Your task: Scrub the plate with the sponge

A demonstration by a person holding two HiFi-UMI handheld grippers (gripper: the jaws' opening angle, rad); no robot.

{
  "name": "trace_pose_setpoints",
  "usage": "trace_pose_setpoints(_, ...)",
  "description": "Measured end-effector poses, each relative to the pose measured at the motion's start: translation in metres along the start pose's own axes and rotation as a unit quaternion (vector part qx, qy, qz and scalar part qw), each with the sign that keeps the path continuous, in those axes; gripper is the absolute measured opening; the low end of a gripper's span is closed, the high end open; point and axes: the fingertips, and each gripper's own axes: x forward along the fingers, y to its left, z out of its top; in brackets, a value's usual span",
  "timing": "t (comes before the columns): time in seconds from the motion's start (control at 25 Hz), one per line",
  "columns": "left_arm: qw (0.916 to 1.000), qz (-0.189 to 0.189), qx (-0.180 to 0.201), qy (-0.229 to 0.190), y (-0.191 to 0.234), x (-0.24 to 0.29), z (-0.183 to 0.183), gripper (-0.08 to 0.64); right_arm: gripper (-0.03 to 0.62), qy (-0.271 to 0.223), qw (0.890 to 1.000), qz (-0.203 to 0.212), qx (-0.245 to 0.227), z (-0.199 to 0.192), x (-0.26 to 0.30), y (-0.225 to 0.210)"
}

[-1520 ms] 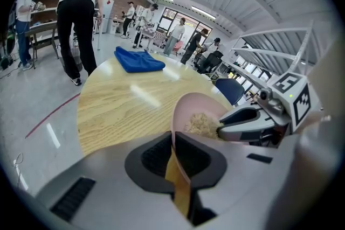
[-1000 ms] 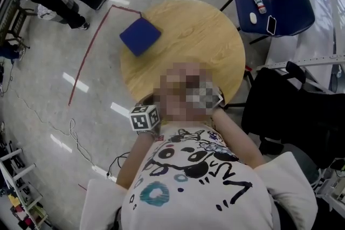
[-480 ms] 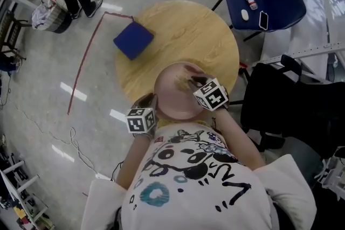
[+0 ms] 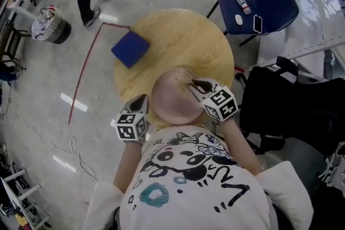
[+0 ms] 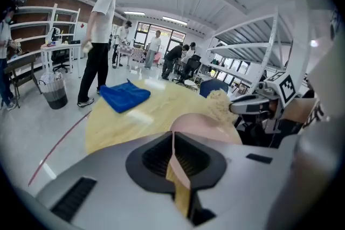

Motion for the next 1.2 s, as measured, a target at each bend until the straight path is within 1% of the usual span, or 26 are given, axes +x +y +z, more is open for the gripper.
trace_pose_setpoints(0.16, 0.9983, -0.033, 0.008, -0.047, -0.014, -0.011, 0.043, 0.015, 0.071, -0.055, 0.998, -0.001, -0.008, 0.036, -0.024, 0.004)
trace_pose_setpoints(0.36, 0.9903, -0.083, 0.048, -0.1, -0.043, -0.027, 0.1, 0.015, 0.071, -0.11, 0.993, -0.01, -0.035, 0.083, -0.064, 0.008)
trace_pose_setpoints(0.52, 0.9802, -0.121, 0.078, -0.137, -0.067, -0.047, 0.135, 0.015, 0.071, -0.155, 0.986, -0.02, -0.052, 0.115, -0.095, 0.011)
trace_pose_setpoints(0.68, 0.9658, -0.154, 0.104, -0.181, -0.087, -0.066, 0.161, 0.015, 0.071, -0.2, 0.976, -0.031, -0.08, 0.137, -0.123, 0.013)
trace_pose_setpoints(0.84, 0.9494, -0.168, 0.146, -0.221, -0.1, -0.088, 0.183, 0.015, 0.07, -0.235, 0.963, -0.056, -0.117, 0.156, -0.147, 0.014)
trace_pose_setpoints(0.96, 0.9383, -0.175, 0.173, -0.243, -0.107, -0.104, 0.195, 0.015, 0.069, -0.26, 0.953, -0.061, -0.143, 0.165, -0.161, 0.021)
trace_pose_setpoints(1.12, 0.9315, -0.178, 0.19, -0.254, -0.11, -0.112, 0.204, 0.015, 0.069, -0.29, 0.944, -0.055, -0.15, 0.179, -0.172, 0.032)
trace_pose_setpoints(1.2, 0.9296, -0.178, 0.194, -0.258, -0.111, -0.115, 0.206, 0.015, 0.069, -0.3, 0.941, -0.051, -0.151, 0.183, -0.175, 0.035)
